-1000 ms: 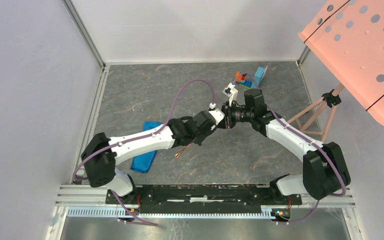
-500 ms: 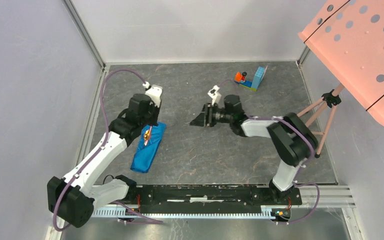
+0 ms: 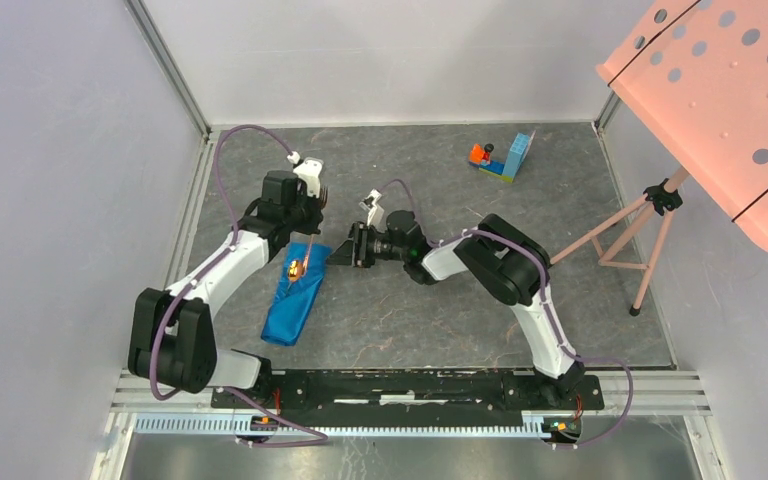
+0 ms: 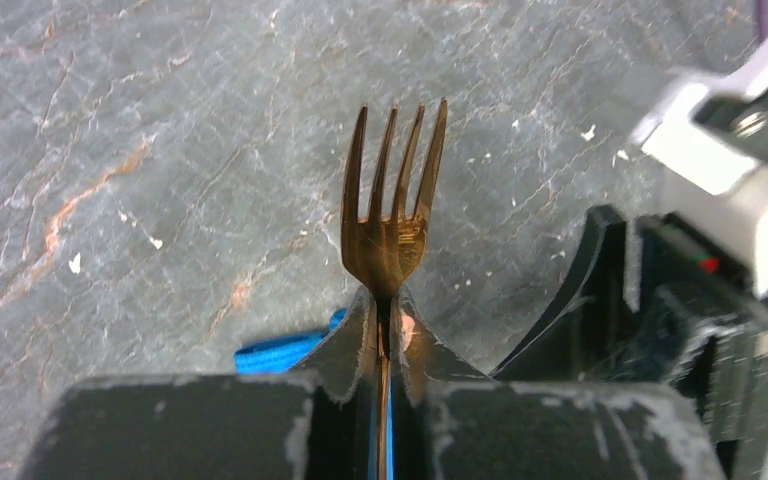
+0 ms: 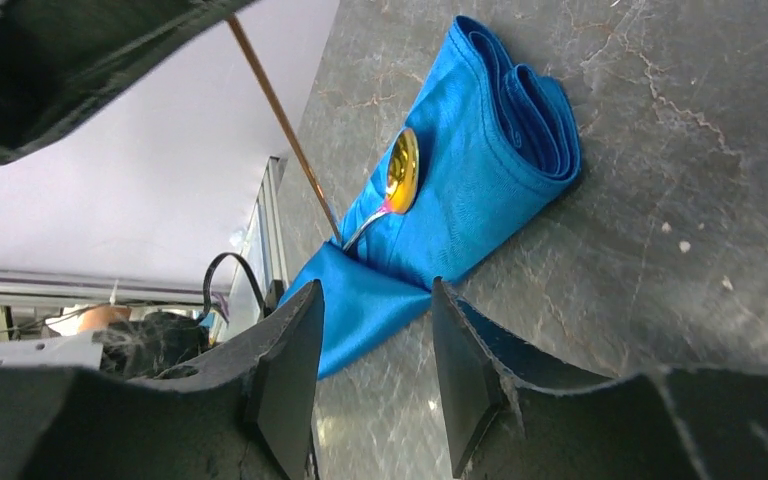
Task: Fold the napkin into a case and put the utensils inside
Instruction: Insert the fork into the folded napkin.
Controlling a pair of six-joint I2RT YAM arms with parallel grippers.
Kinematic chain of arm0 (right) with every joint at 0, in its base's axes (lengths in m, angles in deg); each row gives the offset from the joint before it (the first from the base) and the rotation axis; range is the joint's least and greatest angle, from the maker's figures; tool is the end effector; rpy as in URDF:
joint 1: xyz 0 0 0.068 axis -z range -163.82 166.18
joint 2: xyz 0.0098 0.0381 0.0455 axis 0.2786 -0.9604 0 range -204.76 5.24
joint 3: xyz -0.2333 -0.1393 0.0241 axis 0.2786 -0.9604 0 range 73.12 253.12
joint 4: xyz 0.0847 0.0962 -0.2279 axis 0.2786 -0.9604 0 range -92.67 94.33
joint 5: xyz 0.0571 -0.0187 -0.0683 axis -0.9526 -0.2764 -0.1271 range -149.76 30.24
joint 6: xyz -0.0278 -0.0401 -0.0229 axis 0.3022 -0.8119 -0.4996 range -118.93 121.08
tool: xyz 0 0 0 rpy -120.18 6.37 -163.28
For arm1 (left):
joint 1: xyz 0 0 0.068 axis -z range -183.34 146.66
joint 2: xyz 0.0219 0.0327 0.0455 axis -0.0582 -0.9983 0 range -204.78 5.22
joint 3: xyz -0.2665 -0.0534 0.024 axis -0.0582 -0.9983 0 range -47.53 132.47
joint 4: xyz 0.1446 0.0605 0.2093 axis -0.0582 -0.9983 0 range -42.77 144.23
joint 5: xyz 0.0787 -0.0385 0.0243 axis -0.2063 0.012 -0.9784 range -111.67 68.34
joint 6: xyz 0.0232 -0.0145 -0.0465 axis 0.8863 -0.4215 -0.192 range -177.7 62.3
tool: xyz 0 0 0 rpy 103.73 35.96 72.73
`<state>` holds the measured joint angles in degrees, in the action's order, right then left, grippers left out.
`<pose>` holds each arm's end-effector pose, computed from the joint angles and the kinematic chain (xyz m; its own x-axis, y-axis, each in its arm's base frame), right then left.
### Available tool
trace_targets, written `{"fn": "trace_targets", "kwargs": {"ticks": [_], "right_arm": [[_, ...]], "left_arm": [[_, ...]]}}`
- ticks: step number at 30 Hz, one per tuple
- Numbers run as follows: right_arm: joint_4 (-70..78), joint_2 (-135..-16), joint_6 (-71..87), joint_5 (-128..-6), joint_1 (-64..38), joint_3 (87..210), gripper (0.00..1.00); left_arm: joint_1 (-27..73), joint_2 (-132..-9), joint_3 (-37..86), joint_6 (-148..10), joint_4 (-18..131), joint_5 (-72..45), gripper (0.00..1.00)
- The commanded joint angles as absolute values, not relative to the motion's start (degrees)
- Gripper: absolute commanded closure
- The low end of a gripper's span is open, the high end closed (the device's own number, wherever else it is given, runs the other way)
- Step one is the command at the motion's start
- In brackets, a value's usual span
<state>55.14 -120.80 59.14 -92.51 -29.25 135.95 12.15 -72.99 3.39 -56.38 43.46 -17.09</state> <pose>0.2957 0.3276 0.1130 -0.9029 0.1004 -0.4180 -0.3851 0.2430 0.8903 0.2859 -0.0821 0.2453 -0.5865 0.1864 -0.7882 0.3404 0.9398 -0.0310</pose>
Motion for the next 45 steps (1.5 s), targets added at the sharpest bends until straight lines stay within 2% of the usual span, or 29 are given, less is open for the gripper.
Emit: {"fn": "trace_targets", "kwargs": {"ticks": [1, 8, 14, 26, 31, 45], "right_arm": [[57.0, -124.5, 60.1, -88.7, -30.4, 139.7, 0.51], [55.3, -127.2, 60.0, -87.3, -30.6, 141.6, 0.6], [54.8, -128.5, 60.1, -86.5, -30.7, 143.1, 0.63], [56.9, -131.2, 61.4, -85.6, -31.2, 145.3, 0.86], [58.5, -131.9, 62.0, -85.5, -31.2, 145.5, 0.99], [58.0, -131.2, 61.2, -84.4, -31.2, 145.4, 1.0]], "left_arm": [[12.0, -74.3, 3.1, -52.6, 52.6, -14.9, 0.98], [11.8, -76.3, 0.8, -53.2, 56.1, -15.2, 0.98], [11.8, -75.7, -1.9, -52.8, 57.0, -15.6, 0.98], [11.8, -74.5, -3.7, -53.4, 54.7, -17.1, 0.98], [11.8, -73.6, -3.1, -54.0, 50.4, -17.9, 0.98], [11.7, -71.7, -4.0, -59.1, 42.3, -19.3, 0.97]]}}
